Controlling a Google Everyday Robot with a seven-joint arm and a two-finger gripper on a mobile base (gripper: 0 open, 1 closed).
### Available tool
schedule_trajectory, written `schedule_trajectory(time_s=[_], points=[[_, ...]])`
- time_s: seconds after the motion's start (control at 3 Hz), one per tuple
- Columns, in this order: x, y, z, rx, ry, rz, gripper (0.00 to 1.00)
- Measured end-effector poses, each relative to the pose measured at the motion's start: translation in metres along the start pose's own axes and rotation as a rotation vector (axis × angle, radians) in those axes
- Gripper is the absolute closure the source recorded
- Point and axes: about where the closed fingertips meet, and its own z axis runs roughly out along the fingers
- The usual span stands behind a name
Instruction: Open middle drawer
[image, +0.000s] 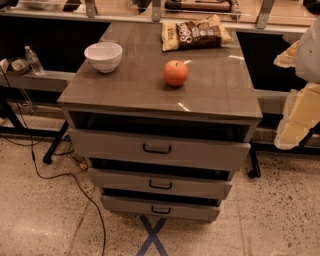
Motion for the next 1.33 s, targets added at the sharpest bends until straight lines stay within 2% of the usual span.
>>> schedule_trajectory(time_s=[0.33, 0.67, 1.0, 1.33], points=[[0.000, 0.000, 0.000, 0.000, 0.000, 0.000, 0.00], [0.003, 0.005, 0.004, 0.028, -0.007, -0.014, 0.00], [0.016, 0.021, 0.029, 0.027, -0.027, -0.037, 0.00], [0.034, 0.044, 0.073, -0.007, -0.049, -0.058, 0.00]])
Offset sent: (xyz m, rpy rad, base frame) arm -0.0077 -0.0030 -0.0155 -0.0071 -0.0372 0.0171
